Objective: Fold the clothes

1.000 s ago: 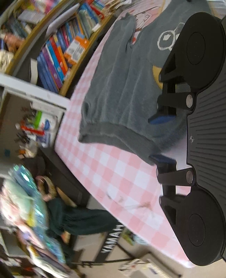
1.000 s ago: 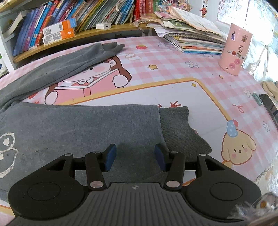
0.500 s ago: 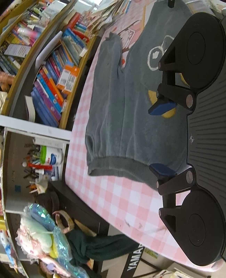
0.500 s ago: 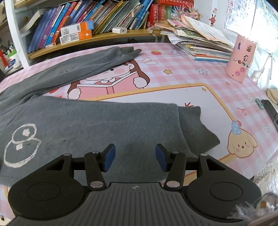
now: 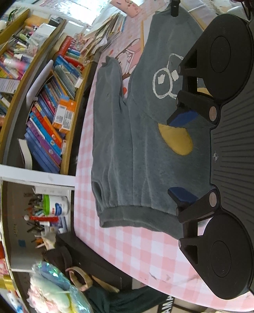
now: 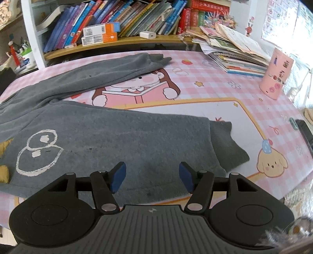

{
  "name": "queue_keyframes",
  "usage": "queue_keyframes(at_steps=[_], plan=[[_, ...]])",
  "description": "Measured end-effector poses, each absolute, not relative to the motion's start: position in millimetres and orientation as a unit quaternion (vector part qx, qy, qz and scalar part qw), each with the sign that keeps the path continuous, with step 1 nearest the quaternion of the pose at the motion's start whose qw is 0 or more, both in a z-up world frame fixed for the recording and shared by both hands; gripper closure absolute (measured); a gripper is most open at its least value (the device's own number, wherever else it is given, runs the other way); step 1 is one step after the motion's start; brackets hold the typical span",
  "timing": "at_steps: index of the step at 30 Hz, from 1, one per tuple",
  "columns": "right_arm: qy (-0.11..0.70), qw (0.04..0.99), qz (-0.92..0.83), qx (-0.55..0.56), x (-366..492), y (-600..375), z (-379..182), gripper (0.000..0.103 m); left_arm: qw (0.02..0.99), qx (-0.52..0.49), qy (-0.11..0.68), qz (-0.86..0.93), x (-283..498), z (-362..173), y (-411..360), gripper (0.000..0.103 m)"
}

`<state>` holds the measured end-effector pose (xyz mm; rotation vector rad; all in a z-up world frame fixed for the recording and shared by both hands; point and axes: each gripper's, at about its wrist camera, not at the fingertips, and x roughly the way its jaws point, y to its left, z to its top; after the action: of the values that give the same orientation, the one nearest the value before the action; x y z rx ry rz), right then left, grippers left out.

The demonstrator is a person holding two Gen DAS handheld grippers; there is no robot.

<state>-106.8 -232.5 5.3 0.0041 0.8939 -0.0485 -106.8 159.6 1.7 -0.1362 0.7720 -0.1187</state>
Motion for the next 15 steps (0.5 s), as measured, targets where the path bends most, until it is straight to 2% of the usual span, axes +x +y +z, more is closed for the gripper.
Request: queue_keyframes(at_steps=[7, 12, 15], plan=[[0.445, 0.895, 0.027, -0.004, -88, -235, 14, 0.038, 0.921, -0.050, 0.381, -0.072, -88, 1, 142, 0.029], [0.450, 0.891, 0.055, -0.013, -59, -241, 15, 0.037, 0.919, -0.011, 0.385, -0.082, -67, 5, 126, 0.019], [0.446, 0.892, 0.072, -0.025, -33, -247, 17, 0.037, 0.918, 0.014, 0.386, -0.084, -53, 8, 119, 0.018]])
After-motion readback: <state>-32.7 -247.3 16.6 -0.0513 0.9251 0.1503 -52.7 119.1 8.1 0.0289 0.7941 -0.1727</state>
